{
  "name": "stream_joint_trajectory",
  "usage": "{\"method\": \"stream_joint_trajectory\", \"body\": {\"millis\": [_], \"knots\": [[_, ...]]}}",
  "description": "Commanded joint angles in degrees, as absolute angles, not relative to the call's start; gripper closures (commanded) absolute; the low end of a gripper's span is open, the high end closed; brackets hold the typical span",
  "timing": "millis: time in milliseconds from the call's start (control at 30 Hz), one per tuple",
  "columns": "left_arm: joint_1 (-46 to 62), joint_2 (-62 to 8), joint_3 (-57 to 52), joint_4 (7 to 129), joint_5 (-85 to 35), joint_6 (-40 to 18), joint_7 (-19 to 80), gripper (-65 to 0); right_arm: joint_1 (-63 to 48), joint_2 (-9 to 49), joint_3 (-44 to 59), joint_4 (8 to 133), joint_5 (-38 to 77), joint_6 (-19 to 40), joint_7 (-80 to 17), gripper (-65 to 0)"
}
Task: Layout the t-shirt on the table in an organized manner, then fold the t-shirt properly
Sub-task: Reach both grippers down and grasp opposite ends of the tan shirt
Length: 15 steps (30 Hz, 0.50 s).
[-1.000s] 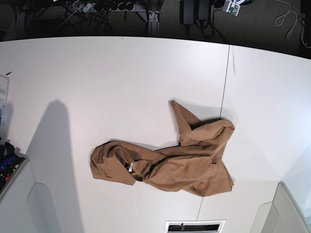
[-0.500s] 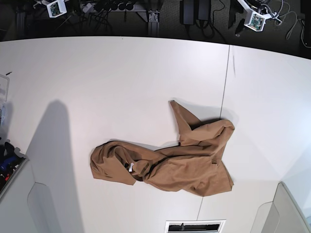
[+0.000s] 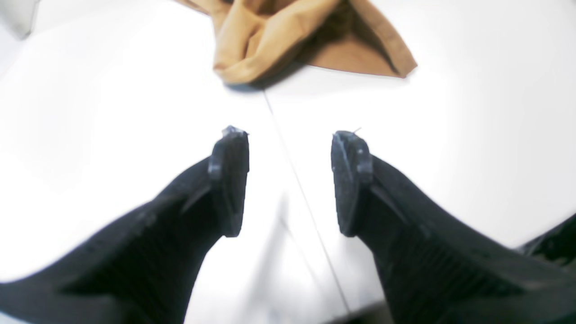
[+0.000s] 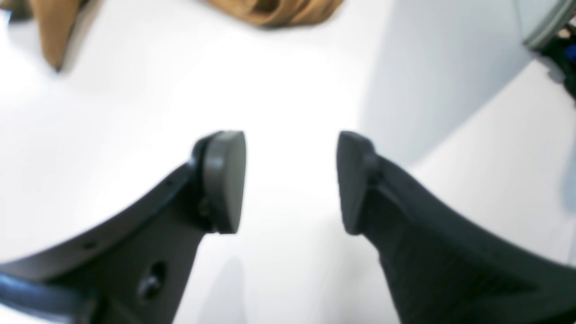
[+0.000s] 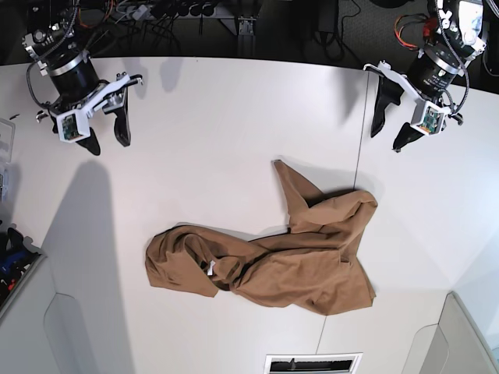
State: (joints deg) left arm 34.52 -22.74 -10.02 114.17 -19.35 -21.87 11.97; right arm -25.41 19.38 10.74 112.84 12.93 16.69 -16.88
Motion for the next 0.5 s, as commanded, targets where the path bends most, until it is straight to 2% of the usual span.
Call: {"method": "stream_joint_trajectory", "body": {"millis": [0,233,467], "knots": [[32.21,-23.2,-8.95,113.19,-20.1,-21.67,10.63,-32.3,-23.0,19.97,11.11,112.53,13.06,15.59,-15.7,-32.4],[17.69,-23.18,-0.12,99.31,-18.09,-21.65,10.57,-32.3,-9.06,18.37,11.11,99.79,13.04,15.2,-15.51,-32.4],[6.28,-22.04,3.11,90.37,-18.24,-20.93,10.59,-32.3,1.91,12.49,11.11,88.27,11.44,15.2,-15.53,-32.4]]}}
